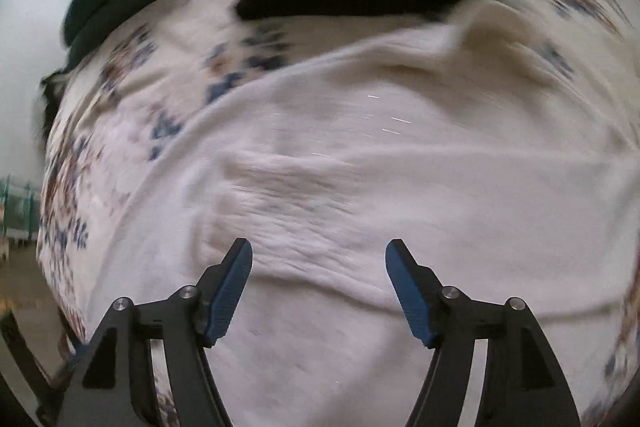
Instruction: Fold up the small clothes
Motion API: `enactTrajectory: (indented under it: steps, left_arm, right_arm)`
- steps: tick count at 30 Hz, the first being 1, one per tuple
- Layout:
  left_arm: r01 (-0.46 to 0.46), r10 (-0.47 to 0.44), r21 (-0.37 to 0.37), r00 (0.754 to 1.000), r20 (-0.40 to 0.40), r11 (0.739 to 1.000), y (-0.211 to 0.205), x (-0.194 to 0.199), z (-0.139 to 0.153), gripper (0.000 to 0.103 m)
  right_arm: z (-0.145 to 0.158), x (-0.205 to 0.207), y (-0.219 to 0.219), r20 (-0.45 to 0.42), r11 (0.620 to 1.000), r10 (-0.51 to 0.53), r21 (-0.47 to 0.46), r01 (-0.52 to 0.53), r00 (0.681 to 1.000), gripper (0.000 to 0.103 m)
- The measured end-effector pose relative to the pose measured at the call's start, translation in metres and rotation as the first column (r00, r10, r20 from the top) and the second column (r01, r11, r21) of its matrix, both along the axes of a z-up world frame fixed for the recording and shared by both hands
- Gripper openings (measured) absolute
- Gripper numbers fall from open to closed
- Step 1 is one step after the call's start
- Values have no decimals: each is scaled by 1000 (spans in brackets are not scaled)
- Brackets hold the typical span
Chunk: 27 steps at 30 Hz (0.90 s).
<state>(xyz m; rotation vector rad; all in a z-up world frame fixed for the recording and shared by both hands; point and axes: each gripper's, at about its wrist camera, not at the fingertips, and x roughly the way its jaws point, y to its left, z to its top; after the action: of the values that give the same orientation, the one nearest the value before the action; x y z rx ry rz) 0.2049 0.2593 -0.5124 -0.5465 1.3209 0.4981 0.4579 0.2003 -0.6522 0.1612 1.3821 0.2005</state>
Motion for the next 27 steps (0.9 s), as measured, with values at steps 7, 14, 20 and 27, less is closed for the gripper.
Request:
enactTrajectory:
  steps: [7, 14, 20, 27]
  left_arm:
    - [-480, 462, -175, 876, -136, 860, 83, -123, -40, 98]
    - [-716, 730, -374, 670, -134, 589, 118, -153, -85, 64]
    - [-754, 780, -300, 623, -47, 584, 123, -153, -60, 16]
    - [-715, 859, -523, 507, 68, 463, 138, -170, -49, 47]
  right_arm:
    - [-16, -31, -55, -78, 988, -155, 0, 155, 985, 71]
    - [-25, -45, -40, -56, 988, -140, -76, 136, 988, 71]
    - [-30, -39, -36, -53, 950, -108, -298, 88, 993, 73]
    - [-24, -47, -66, -66, 964, -142, -237, 123, 988, 76]
